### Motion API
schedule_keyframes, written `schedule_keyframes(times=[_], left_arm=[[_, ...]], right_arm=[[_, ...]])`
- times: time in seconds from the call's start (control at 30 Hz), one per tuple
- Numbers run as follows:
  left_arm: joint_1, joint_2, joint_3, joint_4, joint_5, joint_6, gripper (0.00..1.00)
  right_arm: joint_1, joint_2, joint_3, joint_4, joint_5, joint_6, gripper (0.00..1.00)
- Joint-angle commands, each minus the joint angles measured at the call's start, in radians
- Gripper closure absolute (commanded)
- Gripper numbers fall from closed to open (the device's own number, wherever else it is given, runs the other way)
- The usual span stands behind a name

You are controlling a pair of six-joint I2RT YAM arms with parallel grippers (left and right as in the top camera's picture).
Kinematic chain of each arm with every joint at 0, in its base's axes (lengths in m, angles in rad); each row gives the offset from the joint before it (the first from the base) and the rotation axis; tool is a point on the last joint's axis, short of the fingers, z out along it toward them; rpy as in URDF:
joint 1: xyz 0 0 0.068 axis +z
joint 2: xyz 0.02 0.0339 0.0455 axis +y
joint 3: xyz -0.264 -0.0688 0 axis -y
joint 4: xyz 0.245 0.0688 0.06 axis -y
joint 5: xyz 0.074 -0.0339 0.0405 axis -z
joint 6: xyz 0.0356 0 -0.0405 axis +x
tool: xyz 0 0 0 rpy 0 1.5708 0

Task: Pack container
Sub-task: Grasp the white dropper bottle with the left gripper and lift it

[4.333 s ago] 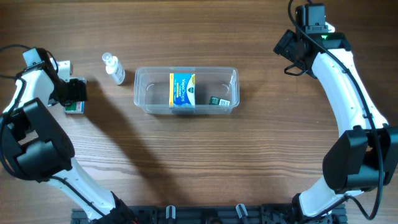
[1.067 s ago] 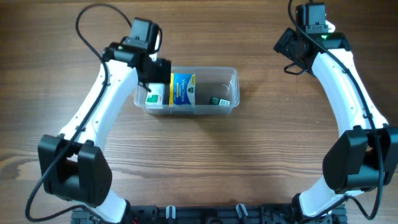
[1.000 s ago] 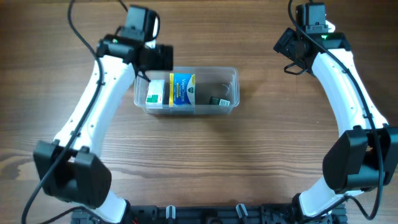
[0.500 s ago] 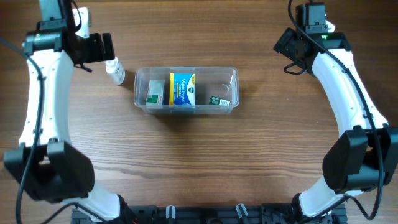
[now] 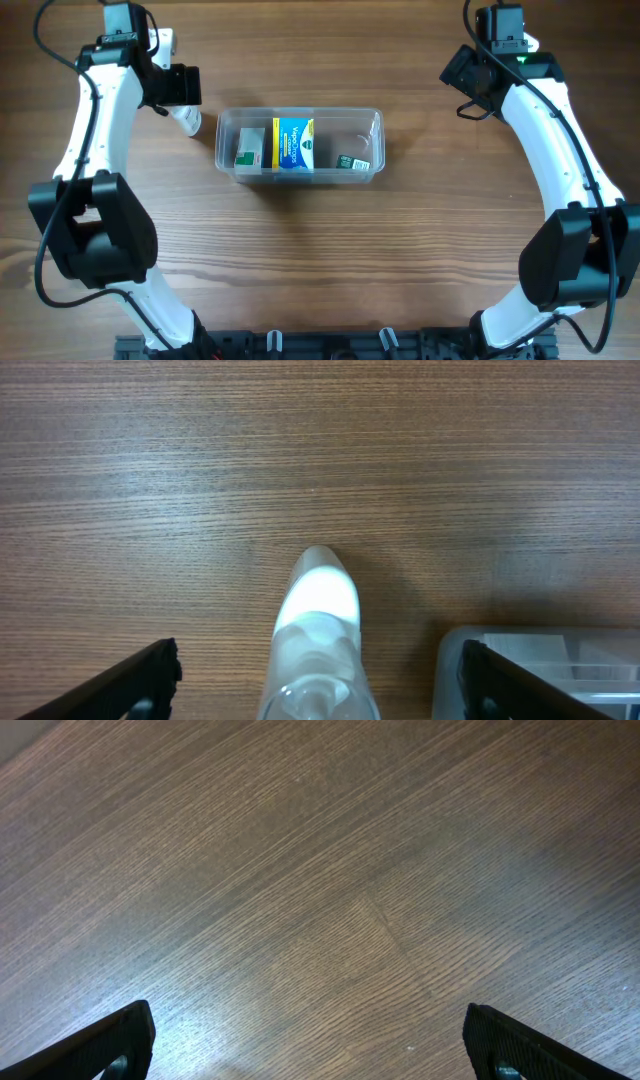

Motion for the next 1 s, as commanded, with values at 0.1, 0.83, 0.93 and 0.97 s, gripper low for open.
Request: schedule_keyframes(times=[0.1,0.83,0.93,0.97], left_arm=[[-0.004,0.008,-0.001,0.029,0.019,0.021,0.19],[-0.004,0.01,-0.001,-0.006,0.019,0.043,0.59],[-0.004,0.01,-0.001,-0.01,0.019,0.043,0.66],[-0.004,0.01,-0.001,-0.01,0.019,0.043,0.68]], right_arm=[[-0.002,0.011,-0.005,0.003,0.016,0.011,0.0],[-0.002,0.011,-0.005,0.003,0.016,0.012,0.0],[-0.002,0.011,-0.005,0.003,0.016,0.012,0.0],[-0.002,0.011,-0.005,0.003,0.016,0.012,0.0]])
